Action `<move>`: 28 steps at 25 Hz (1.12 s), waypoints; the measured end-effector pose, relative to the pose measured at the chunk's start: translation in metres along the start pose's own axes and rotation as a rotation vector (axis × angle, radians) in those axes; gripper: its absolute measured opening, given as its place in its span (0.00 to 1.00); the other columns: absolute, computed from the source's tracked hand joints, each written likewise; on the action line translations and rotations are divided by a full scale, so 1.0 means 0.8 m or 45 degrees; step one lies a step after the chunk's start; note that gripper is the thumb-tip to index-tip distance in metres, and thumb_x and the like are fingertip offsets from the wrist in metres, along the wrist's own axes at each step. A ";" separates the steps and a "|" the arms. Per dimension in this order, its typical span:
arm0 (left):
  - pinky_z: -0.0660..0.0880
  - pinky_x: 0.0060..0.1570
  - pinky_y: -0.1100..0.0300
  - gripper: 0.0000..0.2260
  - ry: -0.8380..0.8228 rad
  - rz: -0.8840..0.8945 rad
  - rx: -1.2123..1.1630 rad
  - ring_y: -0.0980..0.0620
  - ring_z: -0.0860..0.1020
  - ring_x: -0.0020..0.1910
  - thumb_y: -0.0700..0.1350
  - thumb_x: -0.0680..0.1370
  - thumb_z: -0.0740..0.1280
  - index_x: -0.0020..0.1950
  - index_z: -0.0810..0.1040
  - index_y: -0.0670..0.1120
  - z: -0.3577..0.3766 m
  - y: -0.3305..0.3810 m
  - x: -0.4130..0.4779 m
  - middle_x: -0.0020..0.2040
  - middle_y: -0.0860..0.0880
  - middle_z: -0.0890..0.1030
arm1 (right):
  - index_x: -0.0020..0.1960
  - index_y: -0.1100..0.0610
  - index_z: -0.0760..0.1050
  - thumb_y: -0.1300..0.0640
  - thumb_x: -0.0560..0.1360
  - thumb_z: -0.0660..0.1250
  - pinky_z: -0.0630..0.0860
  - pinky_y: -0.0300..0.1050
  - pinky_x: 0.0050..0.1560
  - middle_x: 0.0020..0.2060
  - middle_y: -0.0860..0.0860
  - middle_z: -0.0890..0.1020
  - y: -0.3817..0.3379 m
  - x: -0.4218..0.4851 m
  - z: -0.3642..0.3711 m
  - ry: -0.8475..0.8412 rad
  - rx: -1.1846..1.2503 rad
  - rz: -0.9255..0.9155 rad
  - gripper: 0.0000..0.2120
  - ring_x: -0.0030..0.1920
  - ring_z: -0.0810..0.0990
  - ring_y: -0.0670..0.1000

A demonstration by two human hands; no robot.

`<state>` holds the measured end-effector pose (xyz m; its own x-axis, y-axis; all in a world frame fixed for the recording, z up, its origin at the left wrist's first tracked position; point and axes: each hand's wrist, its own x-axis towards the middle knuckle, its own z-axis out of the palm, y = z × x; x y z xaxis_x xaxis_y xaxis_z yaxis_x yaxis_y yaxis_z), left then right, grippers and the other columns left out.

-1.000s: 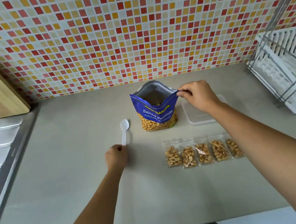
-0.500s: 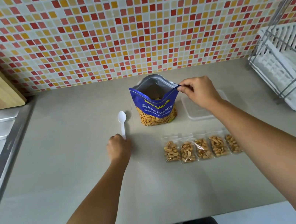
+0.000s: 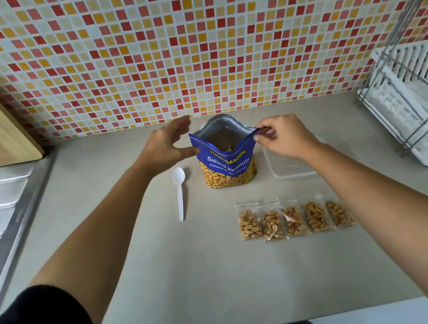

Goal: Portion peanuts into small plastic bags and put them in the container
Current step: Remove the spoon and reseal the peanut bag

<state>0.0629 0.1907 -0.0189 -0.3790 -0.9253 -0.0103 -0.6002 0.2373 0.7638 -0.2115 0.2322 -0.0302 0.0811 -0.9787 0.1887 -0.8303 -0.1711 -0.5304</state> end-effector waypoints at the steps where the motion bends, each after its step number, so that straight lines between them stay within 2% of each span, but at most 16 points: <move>1: 0.70 0.58 0.63 0.31 -0.042 0.051 0.113 0.51 0.73 0.64 0.43 0.72 0.72 0.72 0.64 0.45 0.000 0.009 0.004 0.67 0.47 0.74 | 0.56 0.58 0.78 0.56 0.71 0.71 0.78 0.44 0.51 0.45 0.51 0.83 -0.003 0.000 -0.001 -0.047 0.053 0.007 0.14 0.45 0.80 0.49; 4: 0.74 0.54 0.60 0.23 -0.076 0.158 0.376 0.48 0.77 0.58 0.43 0.75 0.70 0.69 0.70 0.43 0.001 0.026 0.016 0.62 0.42 0.79 | 0.59 0.59 0.77 0.57 0.72 0.71 0.76 0.44 0.52 0.49 0.51 0.82 -0.009 0.004 0.002 -0.097 0.079 0.014 0.16 0.47 0.79 0.49; 8: 0.74 0.55 0.55 0.19 -0.171 0.164 0.592 0.46 0.77 0.58 0.41 0.77 0.66 0.68 0.71 0.40 -0.018 0.029 0.025 0.59 0.41 0.80 | 0.52 0.59 0.81 0.55 0.73 0.69 0.75 0.45 0.46 0.44 0.56 0.84 -0.004 0.016 -0.002 -0.058 -0.045 0.088 0.10 0.44 0.79 0.53; 13: 0.71 0.50 0.59 0.11 -0.274 0.245 0.810 0.48 0.77 0.54 0.40 0.79 0.62 0.60 0.76 0.41 -0.029 0.017 0.032 0.55 0.43 0.81 | 0.51 0.59 0.81 0.53 0.74 0.69 0.75 0.45 0.47 0.45 0.55 0.84 -0.009 0.031 0.003 -0.038 -0.068 0.286 0.11 0.45 0.79 0.52; 17: 0.68 0.46 0.60 0.09 -0.342 0.173 0.899 0.52 0.71 0.47 0.40 0.79 0.60 0.57 0.75 0.42 -0.031 0.025 0.044 0.55 0.43 0.80 | 0.51 0.58 0.81 0.54 0.74 0.69 0.71 0.42 0.45 0.46 0.54 0.83 -0.012 0.040 0.000 -0.104 -0.090 0.288 0.10 0.44 0.77 0.50; 19: 0.71 0.46 0.58 0.09 -0.403 0.145 0.946 0.51 0.73 0.47 0.42 0.77 0.61 0.57 0.73 0.43 -0.022 0.034 0.050 0.55 0.44 0.78 | 0.52 0.58 0.81 0.54 0.74 0.68 0.71 0.42 0.45 0.46 0.54 0.83 -0.010 0.040 0.000 -0.136 -0.097 0.263 0.10 0.44 0.77 0.49; 21: 0.76 0.46 0.58 0.14 -0.418 0.209 0.927 0.50 0.76 0.50 0.47 0.75 0.64 0.60 0.72 0.45 -0.004 0.047 0.057 0.56 0.46 0.78 | 0.52 0.58 0.81 0.55 0.74 0.68 0.70 0.42 0.44 0.45 0.54 0.83 -0.009 0.040 -0.002 -0.151 -0.104 0.227 0.09 0.43 0.76 0.49; 23: 0.75 0.46 0.58 0.17 -0.401 0.274 0.906 0.48 0.76 0.53 0.50 0.76 0.65 0.63 0.72 0.46 0.015 0.060 0.066 0.56 0.46 0.78 | 0.52 0.58 0.80 0.55 0.74 0.68 0.69 0.41 0.44 0.46 0.54 0.83 -0.006 0.042 -0.004 -0.155 -0.102 0.197 0.09 0.43 0.75 0.48; 26: 0.72 0.49 0.55 0.13 -0.392 0.308 1.016 0.45 0.75 0.55 0.47 0.78 0.63 0.60 0.75 0.43 0.032 0.066 0.081 0.55 0.43 0.79 | 0.53 0.57 0.80 0.56 0.74 0.68 0.70 0.41 0.45 0.46 0.54 0.83 0.000 0.043 -0.003 -0.161 -0.090 0.182 0.10 0.43 0.76 0.48; 28: 0.72 0.47 0.55 0.12 -0.419 0.307 1.078 0.46 0.76 0.52 0.46 0.78 0.61 0.59 0.75 0.43 0.037 0.068 0.087 0.53 0.42 0.79 | 0.53 0.57 0.80 0.56 0.74 0.68 0.70 0.41 0.44 0.45 0.54 0.83 0.005 0.042 -0.002 -0.146 -0.051 0.176 0.09 0.43 0.77 0.49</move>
<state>-0.0165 0.1481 0.0026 -0.6623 -0.7238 -0.1937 -0.7432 0.6674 0.0469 -0.2127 0.1988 -0.0247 0.0255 -0.9995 0.0196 -0.8592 -0.0320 -0.5107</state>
